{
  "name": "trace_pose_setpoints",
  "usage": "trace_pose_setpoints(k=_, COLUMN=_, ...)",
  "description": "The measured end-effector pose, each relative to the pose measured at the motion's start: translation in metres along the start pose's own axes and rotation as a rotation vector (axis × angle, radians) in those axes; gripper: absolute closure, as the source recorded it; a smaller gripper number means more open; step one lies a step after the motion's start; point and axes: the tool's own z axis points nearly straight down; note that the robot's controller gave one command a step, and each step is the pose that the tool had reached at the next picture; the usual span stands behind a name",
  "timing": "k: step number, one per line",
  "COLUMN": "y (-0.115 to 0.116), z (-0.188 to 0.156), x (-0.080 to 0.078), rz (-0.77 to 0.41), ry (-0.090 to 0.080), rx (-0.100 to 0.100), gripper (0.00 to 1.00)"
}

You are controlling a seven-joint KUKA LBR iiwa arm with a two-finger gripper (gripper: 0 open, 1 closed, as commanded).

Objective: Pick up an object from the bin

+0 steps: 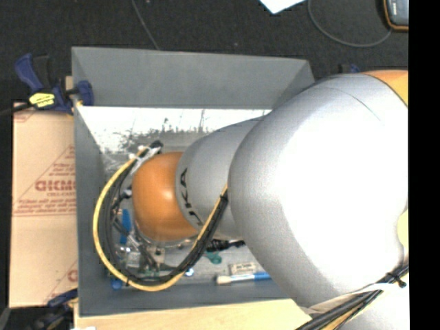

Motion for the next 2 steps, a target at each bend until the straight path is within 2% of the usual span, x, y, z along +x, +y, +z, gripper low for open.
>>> trace_pose_setpoints(k=2, y=-0.001, z=-0.013, x=0.001, rz=0.002, ry=0.003, rx=0.002, gripper=1.00)
